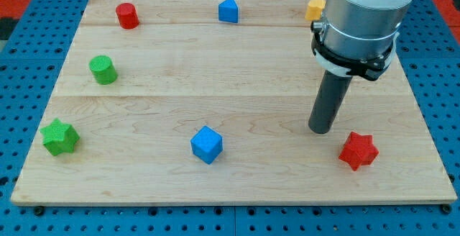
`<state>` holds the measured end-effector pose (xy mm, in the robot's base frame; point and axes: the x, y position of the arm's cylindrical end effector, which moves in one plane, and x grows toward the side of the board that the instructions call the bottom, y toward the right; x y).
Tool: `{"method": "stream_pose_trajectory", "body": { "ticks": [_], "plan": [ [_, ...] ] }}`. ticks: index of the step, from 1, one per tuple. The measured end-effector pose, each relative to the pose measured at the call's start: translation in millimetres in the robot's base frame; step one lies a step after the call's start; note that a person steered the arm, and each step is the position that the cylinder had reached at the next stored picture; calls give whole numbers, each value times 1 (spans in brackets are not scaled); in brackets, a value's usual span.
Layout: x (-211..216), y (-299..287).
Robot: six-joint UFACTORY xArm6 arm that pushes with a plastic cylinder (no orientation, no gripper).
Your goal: Push the yellow hexagon to the bottom of the yellow heart
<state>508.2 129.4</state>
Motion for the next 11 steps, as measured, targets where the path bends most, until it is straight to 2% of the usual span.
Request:
{"method": "stream_pose_trajectory", "body": {
  "ticks": [2,3,4,6,7,8,10,11],
  "plan": [
    [-56,87],
    [-69,109],
    [-72,65],
    [-143,71],
    [-137,40],
    [-113,9],
    [-199,35],
    [-220,32]
  ]
}}
